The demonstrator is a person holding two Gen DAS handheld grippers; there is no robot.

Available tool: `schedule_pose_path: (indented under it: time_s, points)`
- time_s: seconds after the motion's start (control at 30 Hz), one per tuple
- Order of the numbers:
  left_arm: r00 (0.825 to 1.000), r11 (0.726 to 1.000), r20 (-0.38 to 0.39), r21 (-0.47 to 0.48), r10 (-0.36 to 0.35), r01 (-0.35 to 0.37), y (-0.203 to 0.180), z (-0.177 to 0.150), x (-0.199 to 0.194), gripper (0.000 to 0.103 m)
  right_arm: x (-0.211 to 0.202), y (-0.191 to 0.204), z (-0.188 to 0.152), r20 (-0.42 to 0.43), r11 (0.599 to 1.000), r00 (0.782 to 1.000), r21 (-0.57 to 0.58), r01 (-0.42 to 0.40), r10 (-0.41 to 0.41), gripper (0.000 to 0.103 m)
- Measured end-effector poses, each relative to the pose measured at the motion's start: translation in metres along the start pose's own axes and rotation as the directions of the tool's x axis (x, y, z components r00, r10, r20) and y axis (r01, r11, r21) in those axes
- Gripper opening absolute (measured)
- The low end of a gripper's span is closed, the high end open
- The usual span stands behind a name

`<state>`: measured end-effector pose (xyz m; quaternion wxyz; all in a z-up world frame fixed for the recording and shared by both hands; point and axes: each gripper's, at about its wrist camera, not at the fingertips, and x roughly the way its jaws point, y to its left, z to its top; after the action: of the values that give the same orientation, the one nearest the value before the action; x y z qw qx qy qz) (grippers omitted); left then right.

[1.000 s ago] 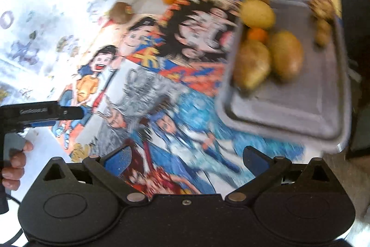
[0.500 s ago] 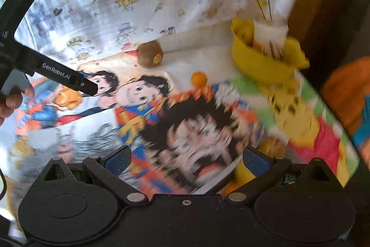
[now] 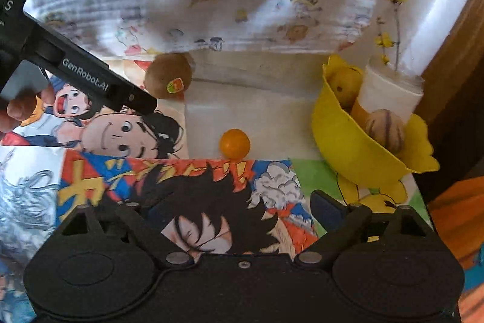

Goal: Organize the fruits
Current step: 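Move both tools toward the kiwi and small orange beside the tray, then grasp the kiwi with the left tool while the right tool grasps the small orange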

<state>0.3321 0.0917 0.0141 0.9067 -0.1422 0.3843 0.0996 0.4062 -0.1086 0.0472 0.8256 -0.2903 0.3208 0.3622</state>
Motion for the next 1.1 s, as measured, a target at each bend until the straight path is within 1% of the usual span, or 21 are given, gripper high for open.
schedule_pose_path:
  time_s: [0.1, 0.2, 0.3, 0.43, 0.63, 0.77, 0.9, 1.0, 1.03, 1.07, 1.1]
  points:
    - [1.000, 1.000, 0.004, -0.004, 0.012, -0.012, 0.001, 0.004, 0.014, 0.102, 0.016, -0.010, 0.006, -0.005, 0.998, 0.999, 0.041, -0.038, 0.038, 0.086]
    - [1.000, 1.000, 0.011, -0.008, 0.018, -0.018, -0.001, 0.006, 0.024, 0.102, 0.028, -0.015, 0.015, 0.007, 0.997, 0.998, 0.053, -0.061, 0.061, 0.084]
    - [0.999, 0.999, 0.012, -0.013, 0.032, -0.032, -0.004, 0.009, 0.033, 0.102, 0.041, -0.013, 0.020, 0.000, 0.995, 0.997, 0.051, -0.083, 0.083, 0.078]
    - [0.998, 0.998, 0.022, -0.019, 0.065, -0.065, -0.008, 0.013, 0.042, 0.099, 0.053, -0.007, 0.022, 0.001, 0.997, 0.997, 0.019, -0.078, 0.078, 0.071]
    - [0.997, 0.995, 0.019, -0.058, 0.077, -0.075, -0.002, 0.017, 0.054, 0.091, 0.066, -0.007, 0.025, 0.002, 0.996, 0.996, 0.043, -0.084, 0.084, 0.063]
    - [0.997, 0.996, 0.023, -0.058, 0.071, -0.070, 0.002, 0.017, 0.056, 0.082, 0.073, -0.008, 0.028, -0.002, 0.993, 0.995, 0.066, -0.098, 0.098, 0.059]
    - [0.997, 0.996, 0.026, -0.053, 0.072, -0.070, 0.001, 0.019, 0.060, 0.078, 0.082, -0.008, 0.032, -0.012, 0.990, 0.994, 0.090, -0.106, 0.108, 0.052]
    - [0.997, 0.996, 0.020, -0.056, 0.074, -0.072, 0.000, 0.021, 0.065, 0.073, 0.087, -0.009, 0.034, -0.024, 0.989, 0.994, 0.107, -0.106, 0.109, 0.049]
    - [0.996, 0.995, 0.013, -0.053, 0.083, -0.082, 0.000, 0.022, 0.066, 0.070, 0.089, -0.010, 0.034, -0.027, 0.988, 0.993, 0.111, -0.107, 0.111, 0.046]
    - [0.995, 0.994, 0.011, -0.050, 0.095, -0.095, -0.001, 0.023, 0.066, 0.064, 0.090, -0.010, 0.035, -0.030, 0.987, 0.993, 0.114, -0.110, 0.114, 0.045]
    - [0.995, 0.993, 0.012, -0.051, 0.103, -0.102, -0.001, 0.023, 0.066, 0.062, 0.092, -0.010, 0.036, -0.033, 0.987, 0.993, 0.116, -0.110, 0.115, 0.043]
